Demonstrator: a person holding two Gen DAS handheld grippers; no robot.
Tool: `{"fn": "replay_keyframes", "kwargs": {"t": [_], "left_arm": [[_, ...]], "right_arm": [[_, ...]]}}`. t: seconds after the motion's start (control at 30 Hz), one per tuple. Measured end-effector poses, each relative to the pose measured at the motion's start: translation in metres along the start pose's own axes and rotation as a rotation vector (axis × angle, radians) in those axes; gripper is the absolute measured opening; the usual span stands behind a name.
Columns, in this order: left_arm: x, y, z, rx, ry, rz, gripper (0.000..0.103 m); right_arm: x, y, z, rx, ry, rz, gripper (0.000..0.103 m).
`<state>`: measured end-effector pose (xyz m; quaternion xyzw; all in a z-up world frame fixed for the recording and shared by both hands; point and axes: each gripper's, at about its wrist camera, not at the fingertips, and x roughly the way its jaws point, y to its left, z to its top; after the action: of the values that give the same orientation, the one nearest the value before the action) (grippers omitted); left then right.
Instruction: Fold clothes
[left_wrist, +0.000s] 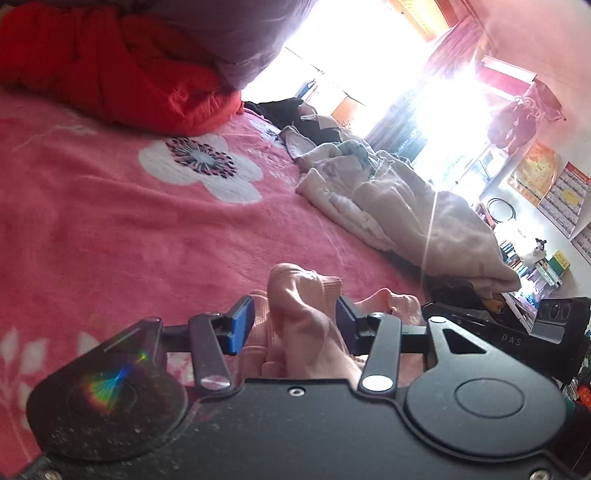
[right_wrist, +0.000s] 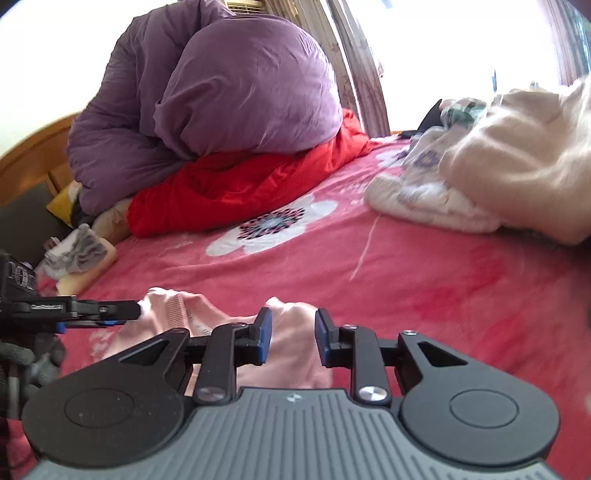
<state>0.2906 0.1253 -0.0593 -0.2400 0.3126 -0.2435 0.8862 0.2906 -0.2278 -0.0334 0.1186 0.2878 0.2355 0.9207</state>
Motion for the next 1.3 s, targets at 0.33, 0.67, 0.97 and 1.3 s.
{"fn": "replay_keyframes", "kwargs": {"t": [0.33,0.67,0.97,1.3], "left_arm": [[0.031,0.049,0.006,-0.261,0.112,-0.117,0.010],[-0.005,0.024,0.014,-0.034,-0.014,0.032,0.046],[0.011,-0.024,-0.003,0.391,-0.078,0.014,0.046],[0.047,-0.003,-0.015,0.320,0.068,0.017,0.045]], "right_arm": [[0.029,-0.035,-0.018,0.214,-0.008,0.081,0.002],[-0.003,-0.007,-0.012,0.058,-0.114,-0.036,0.007],[0.005,0.043,-0.015,-0.284,-0.095,-0.027,0.027],[0.027,0.007,-0.044,-0.110,-0.035,0.002,0.032]]}}
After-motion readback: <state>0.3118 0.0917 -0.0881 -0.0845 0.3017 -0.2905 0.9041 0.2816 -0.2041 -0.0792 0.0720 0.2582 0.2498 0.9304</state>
